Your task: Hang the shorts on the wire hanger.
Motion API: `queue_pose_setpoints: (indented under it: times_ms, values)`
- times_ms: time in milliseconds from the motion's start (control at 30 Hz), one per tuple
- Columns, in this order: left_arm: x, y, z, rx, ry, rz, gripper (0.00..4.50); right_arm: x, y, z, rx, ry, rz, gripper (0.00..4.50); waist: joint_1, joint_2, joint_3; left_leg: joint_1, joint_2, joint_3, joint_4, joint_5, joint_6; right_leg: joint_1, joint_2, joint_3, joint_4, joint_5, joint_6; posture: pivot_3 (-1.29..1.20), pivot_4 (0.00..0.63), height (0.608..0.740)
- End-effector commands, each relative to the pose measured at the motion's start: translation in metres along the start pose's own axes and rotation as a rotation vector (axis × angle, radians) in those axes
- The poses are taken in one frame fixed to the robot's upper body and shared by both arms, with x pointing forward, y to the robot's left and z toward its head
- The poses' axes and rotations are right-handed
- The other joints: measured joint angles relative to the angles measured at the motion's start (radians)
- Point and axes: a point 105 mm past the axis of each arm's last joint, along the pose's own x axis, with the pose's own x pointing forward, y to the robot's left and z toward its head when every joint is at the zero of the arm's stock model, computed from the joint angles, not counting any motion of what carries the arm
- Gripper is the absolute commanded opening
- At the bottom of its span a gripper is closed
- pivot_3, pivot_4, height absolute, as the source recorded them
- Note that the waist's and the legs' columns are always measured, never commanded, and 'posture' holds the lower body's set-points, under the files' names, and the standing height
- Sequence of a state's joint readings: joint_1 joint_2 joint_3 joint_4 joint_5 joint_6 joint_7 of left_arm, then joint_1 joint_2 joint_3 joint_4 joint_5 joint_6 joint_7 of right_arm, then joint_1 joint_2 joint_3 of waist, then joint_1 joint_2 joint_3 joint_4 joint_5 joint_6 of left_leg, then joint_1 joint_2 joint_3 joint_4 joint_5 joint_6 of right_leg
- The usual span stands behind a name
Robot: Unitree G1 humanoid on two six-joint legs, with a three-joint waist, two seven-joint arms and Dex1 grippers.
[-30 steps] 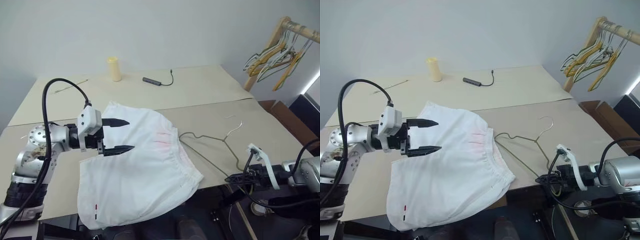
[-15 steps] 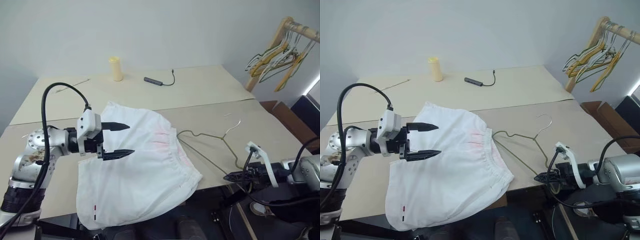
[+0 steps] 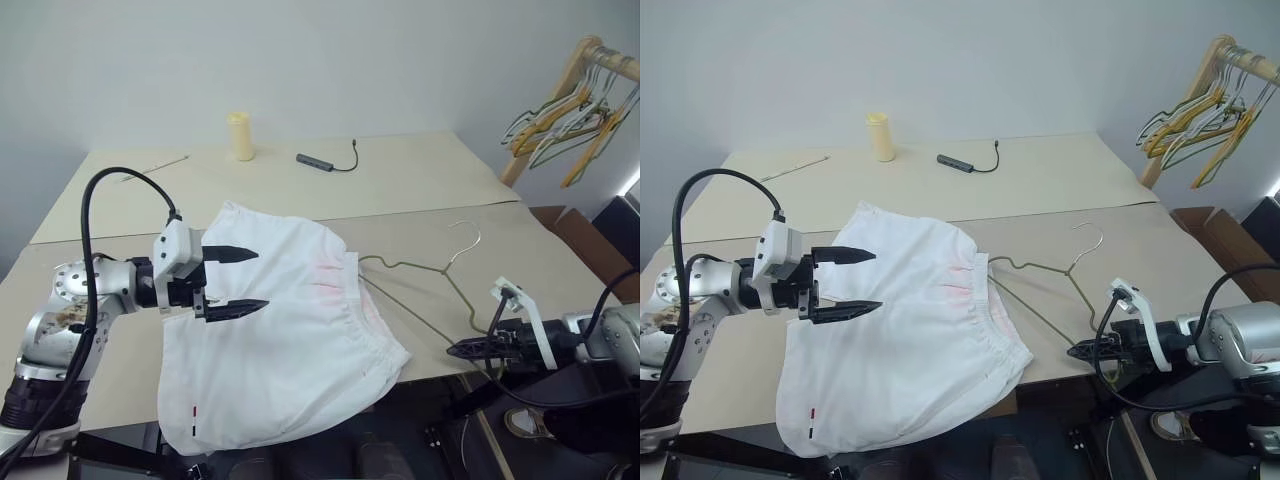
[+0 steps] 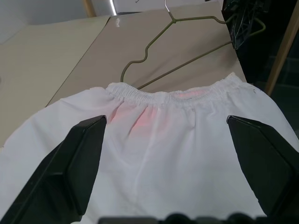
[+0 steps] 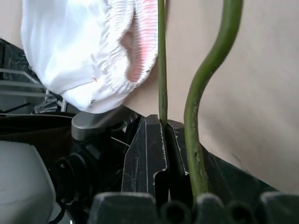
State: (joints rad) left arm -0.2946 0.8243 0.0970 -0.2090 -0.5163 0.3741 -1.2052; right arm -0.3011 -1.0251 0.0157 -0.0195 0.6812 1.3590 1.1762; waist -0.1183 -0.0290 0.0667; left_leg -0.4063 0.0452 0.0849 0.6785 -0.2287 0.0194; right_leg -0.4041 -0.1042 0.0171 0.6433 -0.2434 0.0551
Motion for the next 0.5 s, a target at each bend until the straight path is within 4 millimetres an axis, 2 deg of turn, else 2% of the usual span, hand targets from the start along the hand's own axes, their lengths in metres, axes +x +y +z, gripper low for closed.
queue_pose_setpoints:
  times_ms: [33,200,500]
  values:
    - [-0.003,-0.001,0.011,0.043,-0.018,0.007,4.48,0.003,0.004,0.003,-0.029,0.022,0.011,0.00,0.000,0.000,0.000,0.000,0.000,0.000,0.000,0.000,0.000,0.000,0.000,0.000,0.000,0.000,0.000,-0.12,0.037,0.740]
    - [-0.003,-0.001,0.011,0.042,-0.014,0.012,4.48,0.015,-0.006,0.012,-0.009,0.007,0.017,0.00,-0.004,0.000,0.000,0.000,0.000,0.000,0.000,0.000,0.000,0.000,0.000,0.001,0.000,0.000,0.000,-0.12,0.037,0.740]
    - [-0.007,0.001,0.011,0.047,-0.003,0.030,4.48,0.036,-0.005,0.034,0.021,0.027,0.093,0.00,0.004,0.000,0.000,0.000,0.000,0.000,0.000,0.000,0.000,0.000,0.001,0.000,-0.001,0.000,0.000,-0.07,0.039,0.740]
